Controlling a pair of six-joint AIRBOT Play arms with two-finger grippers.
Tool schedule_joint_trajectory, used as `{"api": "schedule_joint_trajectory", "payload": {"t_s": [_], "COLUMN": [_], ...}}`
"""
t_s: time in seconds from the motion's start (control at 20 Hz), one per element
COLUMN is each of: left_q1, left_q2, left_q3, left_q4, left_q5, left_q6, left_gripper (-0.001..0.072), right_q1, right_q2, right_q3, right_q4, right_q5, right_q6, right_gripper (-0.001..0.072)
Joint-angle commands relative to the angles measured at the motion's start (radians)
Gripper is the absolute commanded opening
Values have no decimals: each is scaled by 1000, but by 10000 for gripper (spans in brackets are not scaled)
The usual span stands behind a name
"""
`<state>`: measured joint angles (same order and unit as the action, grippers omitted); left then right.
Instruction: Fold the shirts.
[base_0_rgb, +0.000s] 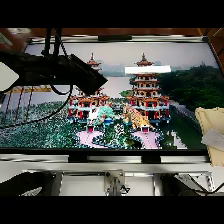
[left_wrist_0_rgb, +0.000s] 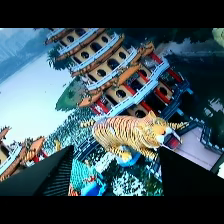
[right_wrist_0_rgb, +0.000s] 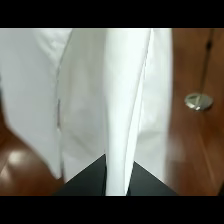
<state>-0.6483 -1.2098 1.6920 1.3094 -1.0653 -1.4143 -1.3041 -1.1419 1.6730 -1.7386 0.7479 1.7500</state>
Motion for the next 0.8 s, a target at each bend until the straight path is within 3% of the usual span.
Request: {"api": "schedule_joint_trajectory", "payload": {"t_s": [0.0,0.25,0.35,0.5,0.65,0.75], "left_q1": [-34,-50,-50,-41,-19,-17], "left_q2": [0,0,0,0,0,0], "left_q3": [0,0,0,0,0,0], "left_q4": [0,-3,-3,5,24,23], "left_q5": [188,335,360,399,407,410], "left_q6": [-5,-3,0,54,63,106], "left_gripper": [603,603,602,601,603,604], "right_q1": [115,390,524,774,1080,1279], "right_q2": [1,70,105,135,139,139], "right_q3": [4,4,3,3,3,3], "right_q4": [133,236,406,689,700,626], "right_q5": [146,249,307,533,744,766], "right_q6": [-128,-235,-345,-507,-552,-555], "right_gripper": [83,83,83,83,83,83]}}
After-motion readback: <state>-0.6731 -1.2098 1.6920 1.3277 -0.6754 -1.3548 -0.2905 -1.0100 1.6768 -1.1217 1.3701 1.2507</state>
